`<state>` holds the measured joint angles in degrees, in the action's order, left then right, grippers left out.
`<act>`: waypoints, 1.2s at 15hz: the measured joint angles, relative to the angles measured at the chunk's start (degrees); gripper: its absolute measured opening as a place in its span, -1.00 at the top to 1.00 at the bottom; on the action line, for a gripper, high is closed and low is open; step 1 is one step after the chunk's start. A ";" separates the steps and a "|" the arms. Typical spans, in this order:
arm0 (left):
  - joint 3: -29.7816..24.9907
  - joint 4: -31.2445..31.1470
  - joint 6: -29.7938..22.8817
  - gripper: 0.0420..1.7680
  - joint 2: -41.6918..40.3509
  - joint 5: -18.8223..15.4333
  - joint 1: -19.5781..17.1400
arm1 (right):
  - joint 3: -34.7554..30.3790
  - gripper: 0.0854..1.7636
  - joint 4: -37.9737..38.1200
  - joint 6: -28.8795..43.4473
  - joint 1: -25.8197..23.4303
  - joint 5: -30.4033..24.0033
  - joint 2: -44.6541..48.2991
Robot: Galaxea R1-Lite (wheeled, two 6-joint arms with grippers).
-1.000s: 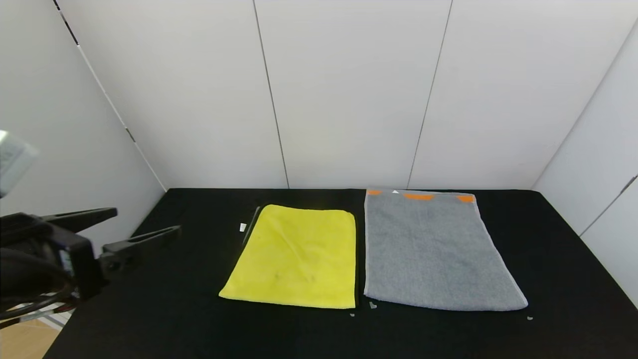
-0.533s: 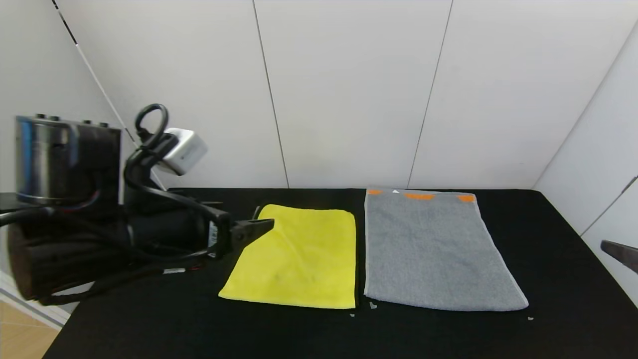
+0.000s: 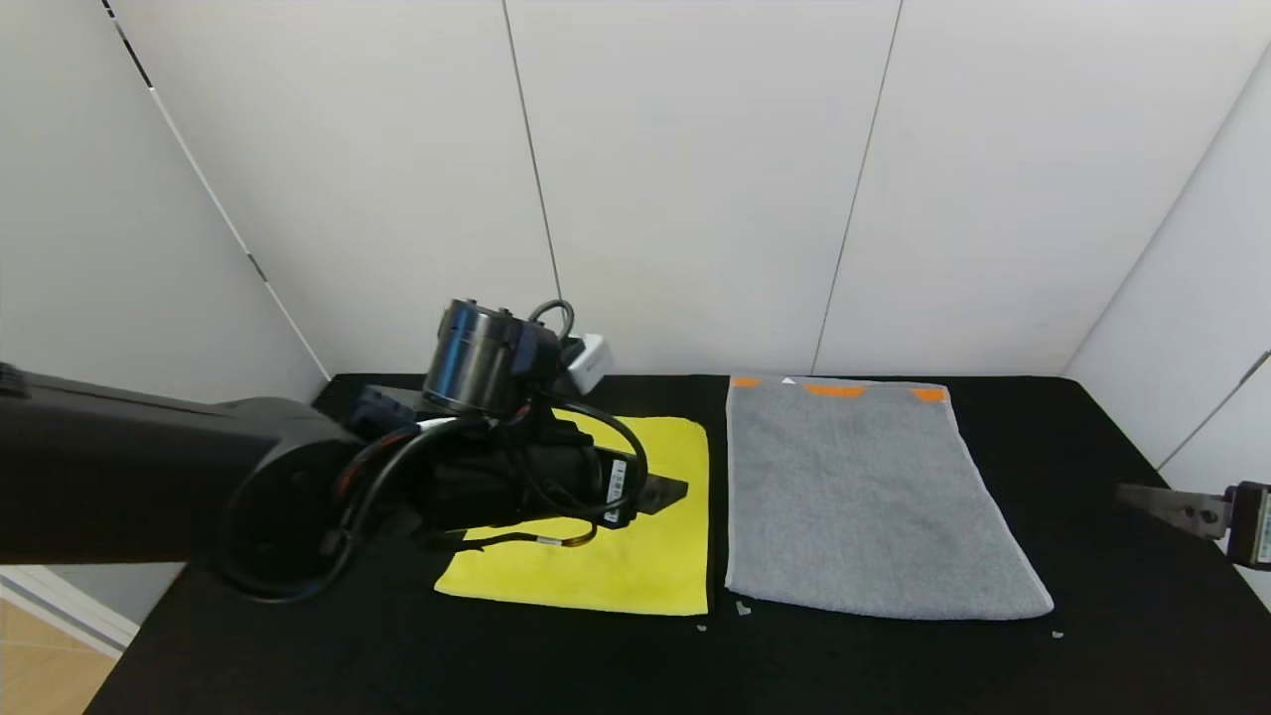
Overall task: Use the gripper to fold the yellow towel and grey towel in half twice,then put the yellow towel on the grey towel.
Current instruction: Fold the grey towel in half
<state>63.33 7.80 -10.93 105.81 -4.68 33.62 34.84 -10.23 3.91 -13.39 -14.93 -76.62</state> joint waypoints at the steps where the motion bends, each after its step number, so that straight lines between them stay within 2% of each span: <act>1: 1.33 -0.01 -0.39 -0.94 2.15 -1.10 0.33 | -0.20 -0.94 -1.67 -0.04 -0.22 -0.26 -2.51; 4: 5.90 -0.21 -1.94 -0.94 8.27 -3.17 1.35 | -1.30 -0.94 -8.27 -0.09 -1.38 -3.80 -9.18; 8: 11.73 -0.39 -6.86 -0.94 13.78 -9.51 2.38 | -1.83 -0.94 -12.79 -0.67 -2.38 -5.71 -15.91; 11: 15.27 -0.95 -7.31 -0.94 17.20 -10.39 2.62 | -2.16 -0.94 -15.21 -0.65 -2.46 -7.45 -18.88; 18: 18.09 -1.06 -7.45 -0.94 22.93 -10.89 5.55 | -2.35 -0.94 -15.31 -0.59 -3.04 -8.66 -20.32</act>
<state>81.42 6.74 -18.38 128.74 -15.57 39.17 32.49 -25.54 3.33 -16.42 -23.59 -96.94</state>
